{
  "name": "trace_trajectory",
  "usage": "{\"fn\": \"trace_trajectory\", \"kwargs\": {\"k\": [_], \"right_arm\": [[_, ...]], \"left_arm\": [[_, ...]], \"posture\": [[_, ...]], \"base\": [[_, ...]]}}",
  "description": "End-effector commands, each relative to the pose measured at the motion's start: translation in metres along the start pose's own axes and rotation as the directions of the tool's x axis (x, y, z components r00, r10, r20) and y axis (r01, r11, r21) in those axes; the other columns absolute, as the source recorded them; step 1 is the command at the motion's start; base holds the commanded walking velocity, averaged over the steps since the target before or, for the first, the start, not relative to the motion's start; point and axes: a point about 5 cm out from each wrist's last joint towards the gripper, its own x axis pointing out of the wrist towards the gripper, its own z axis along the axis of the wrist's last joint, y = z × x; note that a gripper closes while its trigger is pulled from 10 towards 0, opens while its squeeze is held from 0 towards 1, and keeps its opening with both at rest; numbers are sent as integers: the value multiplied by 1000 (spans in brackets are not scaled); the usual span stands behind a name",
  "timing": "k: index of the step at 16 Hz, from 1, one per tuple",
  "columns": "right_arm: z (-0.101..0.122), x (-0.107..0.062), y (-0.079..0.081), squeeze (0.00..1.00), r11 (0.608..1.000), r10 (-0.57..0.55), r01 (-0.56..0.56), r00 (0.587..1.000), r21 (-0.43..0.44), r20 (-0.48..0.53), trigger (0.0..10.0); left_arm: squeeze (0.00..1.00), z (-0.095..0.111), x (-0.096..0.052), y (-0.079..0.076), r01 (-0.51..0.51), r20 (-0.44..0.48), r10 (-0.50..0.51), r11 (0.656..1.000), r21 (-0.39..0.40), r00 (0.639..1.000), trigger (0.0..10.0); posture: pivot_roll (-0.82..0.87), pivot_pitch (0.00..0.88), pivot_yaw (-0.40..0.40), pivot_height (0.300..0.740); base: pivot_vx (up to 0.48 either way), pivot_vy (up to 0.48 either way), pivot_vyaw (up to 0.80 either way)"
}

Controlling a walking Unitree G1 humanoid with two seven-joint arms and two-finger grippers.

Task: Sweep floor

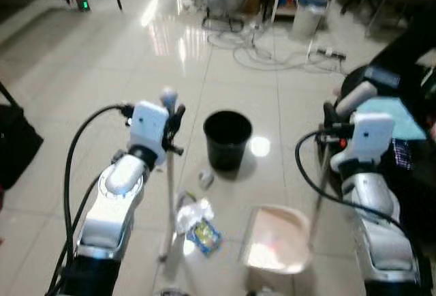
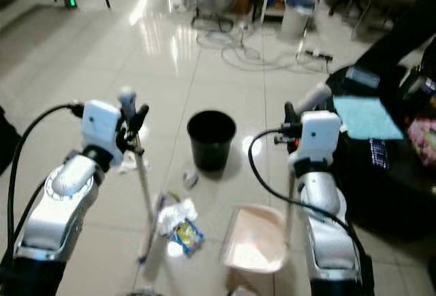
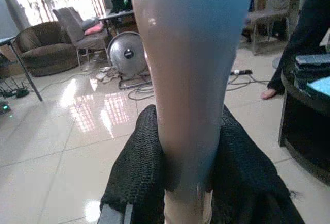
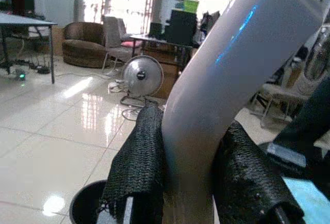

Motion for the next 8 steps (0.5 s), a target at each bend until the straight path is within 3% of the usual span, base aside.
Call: {"fn": "trace_trajectory", "kwargs": {"k": [1, 4, 8], "right_arm": [[4, 2, 10, 0, 999, 41, -41, 999, 25, 7, 10000], [3, 4, 10, 0, 999, 43, -43, 999, 19, 12, 10000], [3, 5, 7, 0, 999, 31, -32, 999, 35, 18, 10000]], "left_arm": [[0, 6, -4, 13, -46, 19, 45, 997, 57, 999, 10000], [0, 5, -4, 14, -54, 15, 53, 997, 60, 998, 10000], [0, 6, -2, 15, -61, 14, 60, 996, 61, 998, 10000]], "posture": [[40, 86, -34, 740], [41, 89, -36, 740], [43, 93, -38, 740]], "base": [[304, 0, 800], [298, 0, 800], [289, 0, 0]]}}
